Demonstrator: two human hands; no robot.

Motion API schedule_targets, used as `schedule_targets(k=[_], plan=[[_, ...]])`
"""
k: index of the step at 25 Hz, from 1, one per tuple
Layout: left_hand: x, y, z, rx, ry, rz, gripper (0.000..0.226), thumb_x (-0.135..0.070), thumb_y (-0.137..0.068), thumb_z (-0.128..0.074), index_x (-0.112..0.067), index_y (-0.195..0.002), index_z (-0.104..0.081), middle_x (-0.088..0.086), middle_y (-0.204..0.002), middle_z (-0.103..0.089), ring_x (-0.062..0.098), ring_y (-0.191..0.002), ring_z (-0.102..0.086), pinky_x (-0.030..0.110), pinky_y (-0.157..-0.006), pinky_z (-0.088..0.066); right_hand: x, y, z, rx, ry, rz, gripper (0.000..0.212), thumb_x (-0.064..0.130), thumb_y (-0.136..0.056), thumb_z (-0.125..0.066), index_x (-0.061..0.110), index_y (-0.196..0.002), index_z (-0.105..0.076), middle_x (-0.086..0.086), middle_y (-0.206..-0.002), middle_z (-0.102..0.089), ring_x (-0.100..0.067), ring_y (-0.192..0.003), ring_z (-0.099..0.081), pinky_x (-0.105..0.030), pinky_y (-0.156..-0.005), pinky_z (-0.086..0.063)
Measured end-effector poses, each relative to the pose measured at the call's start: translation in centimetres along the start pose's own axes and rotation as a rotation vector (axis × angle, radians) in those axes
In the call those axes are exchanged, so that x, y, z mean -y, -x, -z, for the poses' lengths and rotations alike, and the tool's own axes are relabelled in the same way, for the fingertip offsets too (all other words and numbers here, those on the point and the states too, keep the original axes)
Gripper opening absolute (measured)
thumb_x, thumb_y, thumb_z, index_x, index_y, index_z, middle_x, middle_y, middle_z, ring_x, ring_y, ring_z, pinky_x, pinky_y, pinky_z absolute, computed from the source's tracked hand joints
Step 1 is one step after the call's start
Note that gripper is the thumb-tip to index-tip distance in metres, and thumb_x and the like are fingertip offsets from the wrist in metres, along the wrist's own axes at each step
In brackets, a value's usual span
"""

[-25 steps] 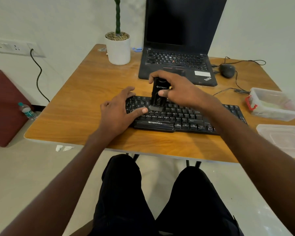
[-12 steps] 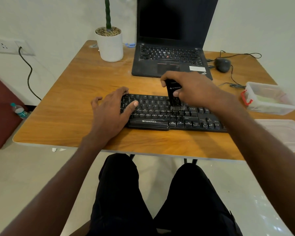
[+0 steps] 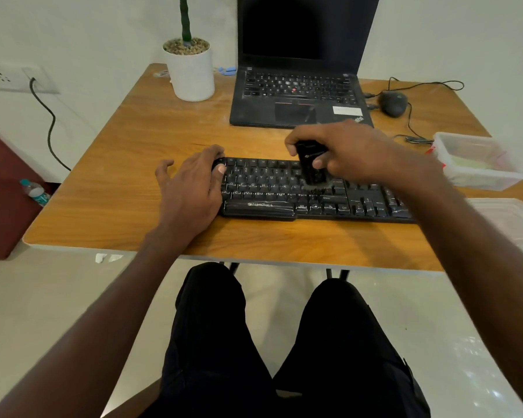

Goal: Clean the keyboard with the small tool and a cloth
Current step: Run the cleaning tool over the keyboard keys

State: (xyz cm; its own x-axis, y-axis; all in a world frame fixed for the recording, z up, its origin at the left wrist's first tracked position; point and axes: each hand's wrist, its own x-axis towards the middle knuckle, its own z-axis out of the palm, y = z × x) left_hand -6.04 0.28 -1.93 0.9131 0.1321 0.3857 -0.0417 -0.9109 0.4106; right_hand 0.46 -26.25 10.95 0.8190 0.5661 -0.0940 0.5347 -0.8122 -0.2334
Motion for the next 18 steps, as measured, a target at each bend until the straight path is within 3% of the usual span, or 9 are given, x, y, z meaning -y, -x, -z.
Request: schedule_targets(k=[5, 8, 12, 15, 18], plan=[[-0.1, 0.0, -0.1, -0.009, -0.019, -0.003, 0.033, -0.032, -0.113, -0.036, -0.028, -0.143, -0.05, -0.011, -0.135, -0.066, 0.013, -0.127, -0.06, 0.054, -0.118, -0.017, 2.0, -0.1, -2.1, -0.164, -0.342, 0.146, 0.051, 0.0, -0.098, -0.056, 0.046, -0.121, -0.054, 0.007, -0.118, -0.06, -0.016, -0.097, -0.063, -0.034, -0.065, -0.06], [-0.1, 0.0, -0.1, -0.015, -0.022, -0.011, 0.034, -0.028, -0.113, -0.034, -0.028, -0.143, -0.05, -0.011, -0.135, -0.067, 0.014, -0.126, -0.06, 0.054, -0.119, -0.015, 0.8, 0.6, -2.0, -0.166, -0.232, 0.065, 0.052, 0.0, -0.097, -0.055, 0.048, -0.116, -0.052, 0.009, -0.12, -0.059, -0.02, -0.106, -0.061, -0.04, -0.072, -0.06], [-0.3, 0.0, -0.2, -0.023, -0.036, -0.02, 0.034, -0.026, -0.113, -0.034, -0.027, -0.142, -0.05, -0.01, -0.135, -0.067, 0.014, -0.126, -0.061, 0.053, -0.119, -0.013, -2.1, 2.3, -0.5, -0.195, -0.122, -0.139, 0.045, 0.005, -0.1, -0.055, 0.045, -0.119, -0.053, 0.006, -0.116, -0.054, -0.019, -0.1, -0.059, -0.027, -0.06, -0.049], [0.0, 0.1, -0.1, -0.029, -0.04, -0.037, 0.035, -0.026, -0.113, -0.034, -0.025, -0.142, -0.052, -0.004, -0.138, -0.065, 0.017, -0.138, -0.054, 0.054, -0.121, -0.013, -0.6, 1.6, -1.6, -0.256, -0.348, -0.035, 0.035, 0.009, -0.101, -0.056, 0.039, -0.118, -0.052, 0.005, -0.115, -0.058, -0.008, -0.092, -0.061, -0.019, -0.059, -0.049], [-1.7, 0.4, 0.1, -0.066, 0.002, -0.049, 0.037, -0.028, -0.113, -0.034, -0.021, -0.144, -0.052, 0.005, -0.145, -0.062, 0.02, -0.151, -0.041, 0.054, -0.124, -0.013, 0.7, 0.6, -3.3, -0.347, -0.437, 0.053, 0.022, 0.024, -0.102, -0.063, 0.032, -0.118, -0.051, 0.004, -0.113, -0.06, -0.014, -0.098, -0.064, -0.024, -0.069, -0.057]])
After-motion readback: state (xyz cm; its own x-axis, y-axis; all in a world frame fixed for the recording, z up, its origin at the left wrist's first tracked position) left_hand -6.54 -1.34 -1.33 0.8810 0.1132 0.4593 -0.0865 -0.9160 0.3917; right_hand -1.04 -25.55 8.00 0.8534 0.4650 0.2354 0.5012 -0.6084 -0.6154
